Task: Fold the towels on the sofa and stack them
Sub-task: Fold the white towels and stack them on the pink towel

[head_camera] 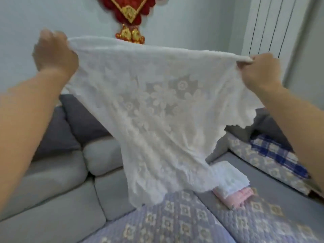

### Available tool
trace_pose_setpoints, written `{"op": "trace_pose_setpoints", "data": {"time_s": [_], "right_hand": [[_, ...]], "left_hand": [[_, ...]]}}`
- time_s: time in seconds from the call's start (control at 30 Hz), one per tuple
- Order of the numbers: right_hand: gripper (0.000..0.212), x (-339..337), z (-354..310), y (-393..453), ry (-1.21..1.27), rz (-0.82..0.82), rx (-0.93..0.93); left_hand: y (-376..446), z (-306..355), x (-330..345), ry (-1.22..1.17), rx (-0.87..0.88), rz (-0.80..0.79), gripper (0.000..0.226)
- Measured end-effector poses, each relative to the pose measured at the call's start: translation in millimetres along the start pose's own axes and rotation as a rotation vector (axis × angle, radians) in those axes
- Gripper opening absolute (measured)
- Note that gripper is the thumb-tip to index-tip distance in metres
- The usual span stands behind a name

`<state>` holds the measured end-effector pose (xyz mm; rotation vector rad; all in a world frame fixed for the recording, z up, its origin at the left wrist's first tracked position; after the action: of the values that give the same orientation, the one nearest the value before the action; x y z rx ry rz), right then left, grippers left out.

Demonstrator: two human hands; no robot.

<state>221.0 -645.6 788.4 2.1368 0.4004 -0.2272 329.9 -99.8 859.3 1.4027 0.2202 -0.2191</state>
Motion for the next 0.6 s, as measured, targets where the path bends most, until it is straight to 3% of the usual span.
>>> {"op": "trace_pose_setpoints", "data": {"time_s": [0.2, 0.27, 0.33, 0.37, 0.4, 0.5, 0.53, 0.6], "right_hand": [[0.032, -23, -61, -33, -0.006, 0.123, -0.231], [0.035, -25, -71, -65, -0.011, 0.153, -0.352], [0.035, -18, -62, -108, -0.031, 0.084, -0.463], [0.033, -10, -50, -130, -0.075, 0.004, -0.51], [0.033, 3, -28, -157, -0.149, -0.114, -0.549], [0.038, 38, 36, -247, -0.49, -0.517, -0.657], [0.043, 47, 57, -279, -0.598, -0.662, -0.695], [0.032, 57, 95, -344, -0.736, -0.92, -0.764]], "left_hand": [[25, -74, -89, 0.055, -0.022, 0.118, 0.029], [7, -106, -116, -0.013, -0.06, 0.167, 0.031], [-25, -135, -137, -0.163, -0.057, 0.134, 0.026], [-47, -148, -139, -0.246, -0.054, 0.028, 0.019], [-81, -163, -133, -0.3, -0.071, -0.182, 0.012], [-248, -195, -109, -0.265, -0.074, -1.067, 0.014], [-310, -204, -111, -0.212, -0.024, -1.284, 0.01], [-428, -222, -121, -0.17, 0.05, -1.532, 0.012]]}}
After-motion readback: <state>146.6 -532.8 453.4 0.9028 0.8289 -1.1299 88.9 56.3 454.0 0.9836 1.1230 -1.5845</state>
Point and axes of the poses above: each hand's wrist, its own y-axis towards the middle knuckle, its own x-axis out of the palm, z = x × y, the point moved 8 cm from there along y, towards the middle knuckle, and after that the axes turned 13 degrees about z, right-handed, at the moved point
